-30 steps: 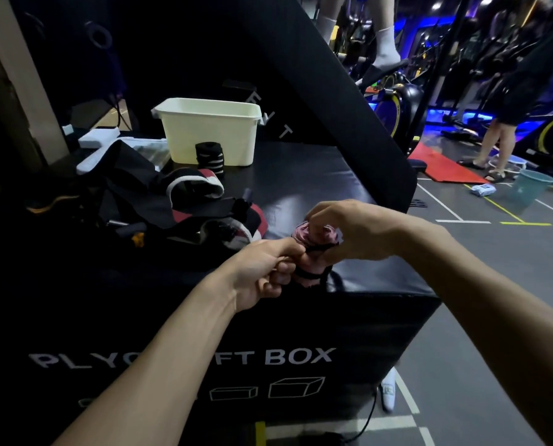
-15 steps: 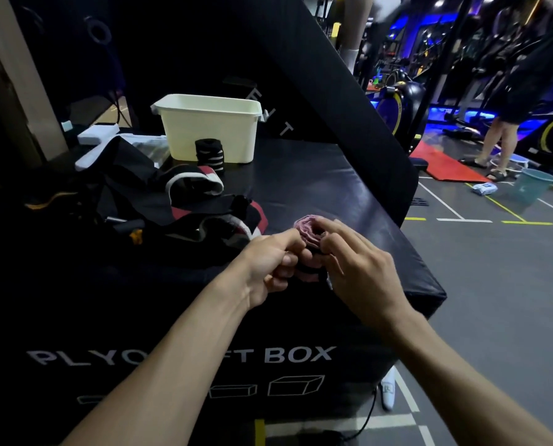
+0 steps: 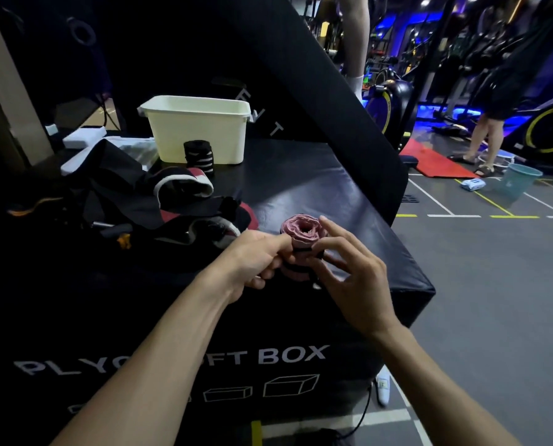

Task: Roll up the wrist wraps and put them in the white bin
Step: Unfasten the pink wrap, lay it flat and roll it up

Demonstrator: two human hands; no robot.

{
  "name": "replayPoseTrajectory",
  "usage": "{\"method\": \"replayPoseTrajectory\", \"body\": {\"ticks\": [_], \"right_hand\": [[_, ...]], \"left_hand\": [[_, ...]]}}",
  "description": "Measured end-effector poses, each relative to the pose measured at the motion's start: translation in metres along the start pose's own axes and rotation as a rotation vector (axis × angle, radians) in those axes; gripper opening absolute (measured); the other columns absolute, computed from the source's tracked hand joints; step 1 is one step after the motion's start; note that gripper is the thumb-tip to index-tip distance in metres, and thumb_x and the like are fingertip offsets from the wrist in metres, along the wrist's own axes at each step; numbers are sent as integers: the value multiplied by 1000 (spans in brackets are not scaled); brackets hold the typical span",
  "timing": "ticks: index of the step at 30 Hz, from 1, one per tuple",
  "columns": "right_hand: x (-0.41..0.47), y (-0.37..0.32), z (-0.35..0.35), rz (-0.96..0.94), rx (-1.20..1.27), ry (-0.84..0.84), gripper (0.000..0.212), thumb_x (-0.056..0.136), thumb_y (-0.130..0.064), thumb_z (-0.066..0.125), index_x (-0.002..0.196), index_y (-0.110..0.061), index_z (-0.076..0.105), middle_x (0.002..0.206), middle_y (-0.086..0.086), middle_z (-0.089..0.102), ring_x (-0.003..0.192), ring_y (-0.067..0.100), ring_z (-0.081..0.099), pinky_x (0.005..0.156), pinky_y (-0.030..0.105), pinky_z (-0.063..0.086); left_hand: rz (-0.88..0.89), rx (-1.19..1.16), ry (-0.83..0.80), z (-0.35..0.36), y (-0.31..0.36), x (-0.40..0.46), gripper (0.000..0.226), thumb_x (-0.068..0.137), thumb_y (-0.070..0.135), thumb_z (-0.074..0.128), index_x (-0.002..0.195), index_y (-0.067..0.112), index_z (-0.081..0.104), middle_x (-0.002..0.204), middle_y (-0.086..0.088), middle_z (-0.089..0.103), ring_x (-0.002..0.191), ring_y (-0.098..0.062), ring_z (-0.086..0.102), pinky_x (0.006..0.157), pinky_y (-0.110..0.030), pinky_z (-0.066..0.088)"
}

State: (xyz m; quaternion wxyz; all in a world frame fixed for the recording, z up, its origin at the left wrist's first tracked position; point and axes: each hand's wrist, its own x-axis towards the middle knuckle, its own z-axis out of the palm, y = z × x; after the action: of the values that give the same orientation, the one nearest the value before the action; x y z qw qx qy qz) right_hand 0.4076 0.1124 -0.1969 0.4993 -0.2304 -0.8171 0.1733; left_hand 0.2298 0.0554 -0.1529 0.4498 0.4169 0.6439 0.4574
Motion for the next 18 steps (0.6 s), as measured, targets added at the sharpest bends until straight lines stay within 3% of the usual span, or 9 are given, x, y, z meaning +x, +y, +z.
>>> {"method": "replayPoseTrajectory", "body": {"ticks": [3,6,9,12,14,16,18], "right_hand": [[0,-5,8,252,177,55,45,79,-17,88,115,-17,61,143,-8,57,126,6,60,95,33,58],[5,-2,12,423,216,8,63,76,-32,90,127,-25,53,126,-15,66,114,1,65,98,35,56],[8,1,14,445,181,-29,55,78,-25,88,125,-23,59,109,-15,73,102,-1,69,94,32,57],[11,6,13,435,226,-55,50,78,-11,86,121,-20,61,107,-9,75,100,5,72,94,38,58],[12,7,10,421,267,-86,51,76,-18,85,121,-19,61,109,-7,75,102,7,72,94,36,58],[14,4,5,420,308,-117,54,73,-32,84,121,-22,61,112,-12,74,104,5,70,92,24,55],[14,3,1,422,331,-153,52,79,-33,82,125,-23,61,117,-11,73,110,4,68,94,21,52]], "left_hand": [[9,5,-19,-5,-2,0,20,89,24,64,70,19,66,55,5,43,45,-9,35,42,-18,21],[84,43,-11,-10,-5,-1,26,94,30,71,71,20,62,56,4,49,45,-8,40,42,-19,26],[150,19,2,-17,-6,-2,23,95,33,72,83,17,62,61,2,54,48,-8,46,42,-21,31],[151,-17,-19,-20,-3,-3,26,101,34,63,85,13,63,70,-2,58,51,-10,50,42,-20,35],[155,-3,-25,-21,-3,-3,29,102,34,62,82,14,63,70,-1,59,52,-10,50,42,-21,35],[154,-19,-67,-23,-4,-4,29,102,33,62,79,16,64,70,0,60,55,-10,51,44,-20,37],[135,-37,-120,-24,-4,-6,28,102,33,62,79,17,65,72,0,62,58,-10,53,45,-19,38]]}}
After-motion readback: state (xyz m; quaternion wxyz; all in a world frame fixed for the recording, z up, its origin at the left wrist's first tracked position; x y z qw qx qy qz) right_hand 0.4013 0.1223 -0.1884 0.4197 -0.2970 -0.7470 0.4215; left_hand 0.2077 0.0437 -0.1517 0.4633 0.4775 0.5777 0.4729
